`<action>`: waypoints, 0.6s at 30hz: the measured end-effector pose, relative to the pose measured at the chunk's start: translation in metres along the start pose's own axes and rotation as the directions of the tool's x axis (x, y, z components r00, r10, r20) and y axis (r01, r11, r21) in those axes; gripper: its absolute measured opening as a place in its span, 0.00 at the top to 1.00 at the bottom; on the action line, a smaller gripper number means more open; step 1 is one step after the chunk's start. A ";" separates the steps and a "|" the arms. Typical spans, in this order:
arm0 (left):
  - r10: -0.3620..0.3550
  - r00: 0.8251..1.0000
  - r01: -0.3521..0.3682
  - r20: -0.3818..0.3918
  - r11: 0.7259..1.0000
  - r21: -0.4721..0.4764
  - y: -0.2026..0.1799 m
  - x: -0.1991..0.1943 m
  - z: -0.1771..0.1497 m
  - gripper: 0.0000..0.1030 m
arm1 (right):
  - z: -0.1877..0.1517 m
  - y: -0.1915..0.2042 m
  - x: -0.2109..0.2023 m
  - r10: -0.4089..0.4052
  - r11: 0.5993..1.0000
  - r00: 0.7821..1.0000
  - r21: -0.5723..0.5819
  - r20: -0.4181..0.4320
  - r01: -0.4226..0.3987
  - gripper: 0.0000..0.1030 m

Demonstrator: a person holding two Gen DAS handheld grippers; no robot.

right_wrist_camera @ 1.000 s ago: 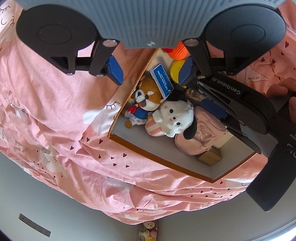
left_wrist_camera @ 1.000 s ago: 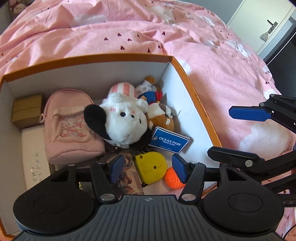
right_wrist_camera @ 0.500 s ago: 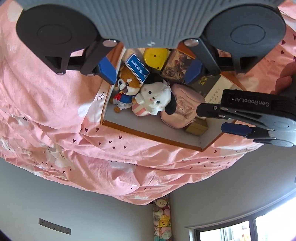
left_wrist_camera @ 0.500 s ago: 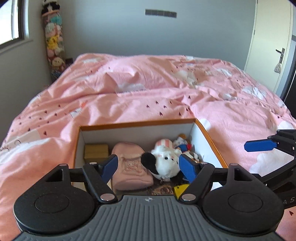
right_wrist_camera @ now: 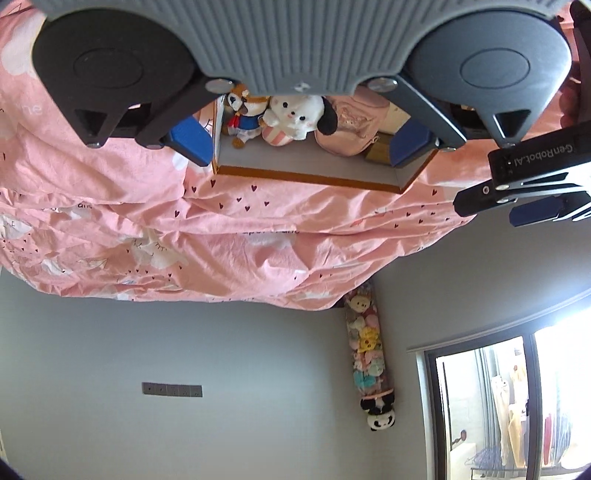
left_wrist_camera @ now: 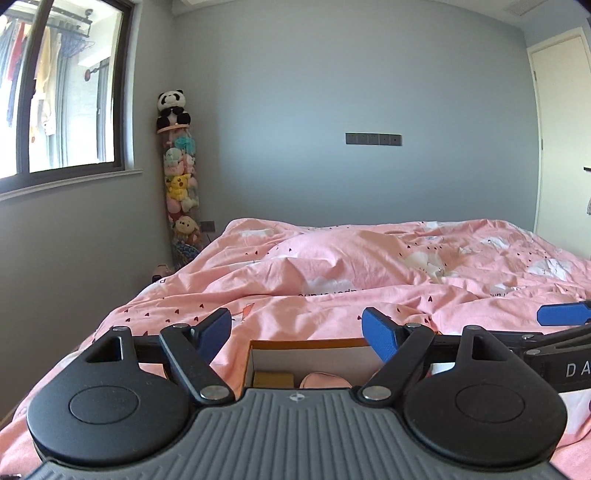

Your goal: Organize objects

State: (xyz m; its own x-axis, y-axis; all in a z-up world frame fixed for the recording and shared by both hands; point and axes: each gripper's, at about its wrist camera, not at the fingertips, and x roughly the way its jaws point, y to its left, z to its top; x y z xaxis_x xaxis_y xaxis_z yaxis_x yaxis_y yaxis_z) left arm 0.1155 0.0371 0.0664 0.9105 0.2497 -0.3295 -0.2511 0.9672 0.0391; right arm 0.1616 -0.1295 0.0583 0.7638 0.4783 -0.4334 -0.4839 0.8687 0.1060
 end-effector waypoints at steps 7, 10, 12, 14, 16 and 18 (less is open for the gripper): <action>0.057 0.998 -0.057 0.011 0.997 0.044 0.000 -0.002 -0.020 0.07 | -0.020 0.012 -0.009 -0.068 0.998 0.996 0.020 0.056 0.067 0.01; 0.036 0.999 -0.035 -0.035 0.999 0.029 0.004 0.001 -0.029 0.07 | -0.030 0.012 -0.006 -0.081 0.996 0.996 0.038 0.042 0.080 0.01; 0.046 0.996 -0.045 -0.076 0.999 0.011 0.006 0.004 -0.038 0.07 | -0.037 0.010 -0.002 -0.084 0.994 0.996 0.066 0.021 0.082 0.01; 0.058 0.993 -0.058 -0.099 0.998 0.005 0.007 0.006 -0.046 0.07 | -0.045 0.010 0.003 -0.087 0.993 0.996 0.085 0.002 0.087 0.01; 0.066 0.990 -0.065 -0.124 0.998 0.006 0.007 0.009 -0.054 0.07 | -0.053 0.010 0.010 -0.103 0.991 0.994 0.085 -0.019 0.105 0.01; 0.063 0.987 -0.062 -0.146 0.998 0.007 0.007 0.012 -0.060 0.07 | -0.060 0.011 0.017 -0.108 0.991 0.993 0.075 -0.043 0.111 0.01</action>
State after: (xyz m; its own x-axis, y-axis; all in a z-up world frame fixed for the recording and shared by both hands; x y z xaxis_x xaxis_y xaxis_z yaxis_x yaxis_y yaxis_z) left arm 0.1050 0.0446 0.0060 0.8351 0.3002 -0.4609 -0.3051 0.9500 0.0658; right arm 0.1440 -0.1197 -0.0022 0.7926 0.3754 -0.4804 -0.3623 0.9238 0.1242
